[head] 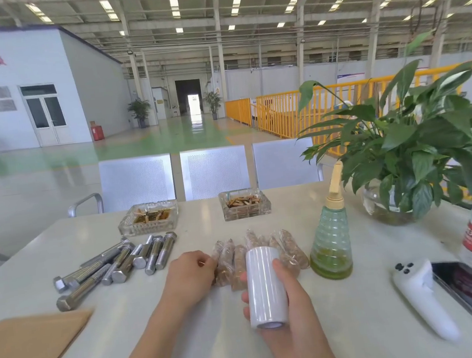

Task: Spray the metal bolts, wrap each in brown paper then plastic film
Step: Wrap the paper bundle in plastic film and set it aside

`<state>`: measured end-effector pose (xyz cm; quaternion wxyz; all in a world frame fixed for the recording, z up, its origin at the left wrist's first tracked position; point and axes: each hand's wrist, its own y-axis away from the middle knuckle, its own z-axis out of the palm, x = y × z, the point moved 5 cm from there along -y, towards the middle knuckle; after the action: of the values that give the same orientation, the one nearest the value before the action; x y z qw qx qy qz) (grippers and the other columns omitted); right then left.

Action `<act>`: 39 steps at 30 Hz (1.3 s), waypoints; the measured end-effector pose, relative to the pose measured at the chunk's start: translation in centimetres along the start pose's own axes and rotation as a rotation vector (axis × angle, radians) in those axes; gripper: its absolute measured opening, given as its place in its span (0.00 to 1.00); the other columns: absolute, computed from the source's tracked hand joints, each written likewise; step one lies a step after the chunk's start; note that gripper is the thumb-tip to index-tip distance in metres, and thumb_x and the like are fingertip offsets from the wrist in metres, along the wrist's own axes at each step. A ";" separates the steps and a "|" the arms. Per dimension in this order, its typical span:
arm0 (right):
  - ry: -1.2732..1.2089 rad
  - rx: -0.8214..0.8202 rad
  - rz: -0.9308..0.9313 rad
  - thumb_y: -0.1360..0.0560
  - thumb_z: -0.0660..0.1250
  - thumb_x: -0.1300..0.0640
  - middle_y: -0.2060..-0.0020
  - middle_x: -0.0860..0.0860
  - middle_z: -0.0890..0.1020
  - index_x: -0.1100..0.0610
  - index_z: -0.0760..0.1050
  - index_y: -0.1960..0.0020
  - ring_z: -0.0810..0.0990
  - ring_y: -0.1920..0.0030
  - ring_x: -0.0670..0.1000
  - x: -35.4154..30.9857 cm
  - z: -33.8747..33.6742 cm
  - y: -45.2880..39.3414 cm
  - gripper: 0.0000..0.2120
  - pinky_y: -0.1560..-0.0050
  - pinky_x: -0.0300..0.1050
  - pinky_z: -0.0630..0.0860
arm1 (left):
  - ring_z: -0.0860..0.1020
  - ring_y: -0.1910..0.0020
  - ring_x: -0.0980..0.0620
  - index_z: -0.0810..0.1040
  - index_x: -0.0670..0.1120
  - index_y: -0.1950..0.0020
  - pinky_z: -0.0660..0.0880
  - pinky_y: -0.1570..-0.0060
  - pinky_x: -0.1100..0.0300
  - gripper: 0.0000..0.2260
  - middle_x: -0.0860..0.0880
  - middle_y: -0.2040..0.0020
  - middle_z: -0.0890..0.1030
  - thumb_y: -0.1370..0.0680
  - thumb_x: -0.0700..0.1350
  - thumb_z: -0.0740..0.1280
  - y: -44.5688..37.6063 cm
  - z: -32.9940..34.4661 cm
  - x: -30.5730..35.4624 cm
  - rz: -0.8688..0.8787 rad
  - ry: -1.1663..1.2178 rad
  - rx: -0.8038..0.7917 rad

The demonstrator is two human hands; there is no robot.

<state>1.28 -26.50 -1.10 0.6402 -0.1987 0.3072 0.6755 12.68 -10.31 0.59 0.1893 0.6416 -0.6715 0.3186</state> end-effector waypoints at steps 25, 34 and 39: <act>0.131 -0.230 0.015 0.22 0.65 0.48 0.62 0.69 0.76 0.72 0.78 0.43 0.78 0.64 0.66 0.1 2.2 2.9 0.25 0.65 0.54 0.79 | 0.74 0.68 0.50 0.76 0.45 0.55 0.70 0.70 0.61 0.22 0.46 0.63 0.76 0.30 0.63 0.74 10.7 0.2 3.1 0.023 0.769 -0.421; 0.269 -0.154 -0.097 0.27 0.69 0.52 0.63 0.73 0.76 0.70 0.77 0.40 0.74 0.62 0.68 0.0 2.4 2.5 0.24 0.63 0.58 0.76 | 0.76 0.68 0.52 0.73 0.37 0.47 0.73 0.68 0.61 0.25 0.45 0.62 0.79 0.27 0.58 0.75 10.8 -0.2 3.2 0.022 0.815 -0.425; 0.262 -0.145 -0.092 0.28 0.71 0.49 0.60 0.69 0.79 0.69 0.77 0.39 0.77 0.64 0.65 0.3 1.5 2.0 0.27 0.64 0.57 0.77 | 0.77 0.66 0.49 0.77 0.42 0.50 0.75 0.67 0.59 0.18 0.43 0.60 0.80 0.25 0.56 0.74 10.9 -0.3 2.9 0.011 0.859 -0.450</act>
<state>-0.58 -25.25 0.14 0.6089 -0.3444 0.3291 0.6343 1.63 -12.56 0.75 0.5817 0.3918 -0.5882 0.4026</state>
